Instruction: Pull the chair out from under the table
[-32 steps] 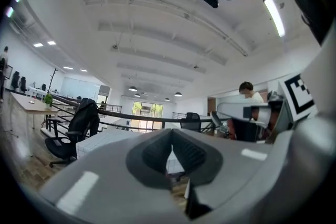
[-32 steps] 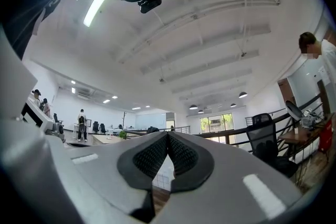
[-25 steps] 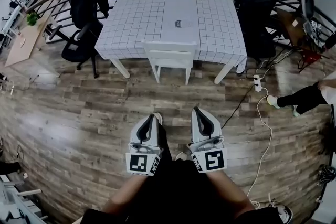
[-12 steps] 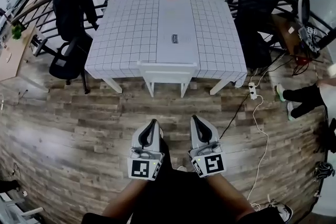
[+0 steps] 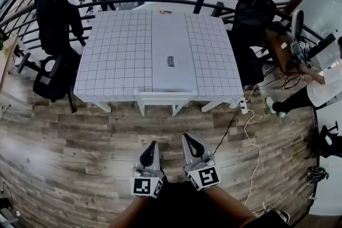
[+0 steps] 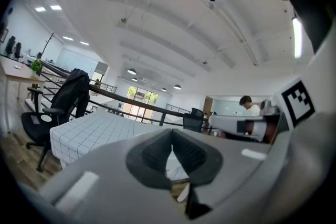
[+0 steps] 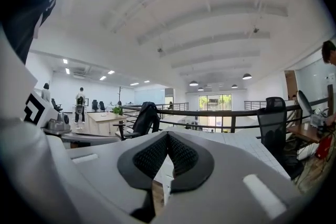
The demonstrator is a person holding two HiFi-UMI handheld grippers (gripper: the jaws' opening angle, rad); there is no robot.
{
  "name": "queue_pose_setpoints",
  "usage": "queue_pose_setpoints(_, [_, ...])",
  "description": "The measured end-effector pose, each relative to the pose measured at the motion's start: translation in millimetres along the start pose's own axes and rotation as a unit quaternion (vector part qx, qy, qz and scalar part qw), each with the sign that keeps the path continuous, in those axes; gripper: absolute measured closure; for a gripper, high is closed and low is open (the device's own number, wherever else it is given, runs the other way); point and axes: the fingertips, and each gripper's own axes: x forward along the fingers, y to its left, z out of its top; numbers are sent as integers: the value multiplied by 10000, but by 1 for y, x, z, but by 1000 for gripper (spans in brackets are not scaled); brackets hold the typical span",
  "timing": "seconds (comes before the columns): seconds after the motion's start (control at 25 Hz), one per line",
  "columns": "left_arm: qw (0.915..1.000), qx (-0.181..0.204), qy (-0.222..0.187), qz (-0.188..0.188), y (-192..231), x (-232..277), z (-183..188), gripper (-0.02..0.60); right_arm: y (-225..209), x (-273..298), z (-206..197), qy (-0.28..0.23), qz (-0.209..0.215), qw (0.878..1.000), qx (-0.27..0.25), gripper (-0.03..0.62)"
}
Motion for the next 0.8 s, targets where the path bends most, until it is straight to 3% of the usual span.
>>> queue_pose_setpoints(0.16, [9994,-331,-61,92,41,19,16,574,5,43,11,-98,62,9999,-56,597])
queue_pose_setpoints(0.32, [9993,-254,-205,157,71,42,39,574,-9,74,22,-165,-91,9998,-45,597])
queue_pose_setpoints(0.6, [10000,-87,-22,-15,84,71,45,574,-45,90,17,-112,-440,9990,54,597])
queue_pose_setpoints(0.8, [9997,-106,231,-52,80,85,40,574,-62,83,20,-220,-463,9985,198,597])
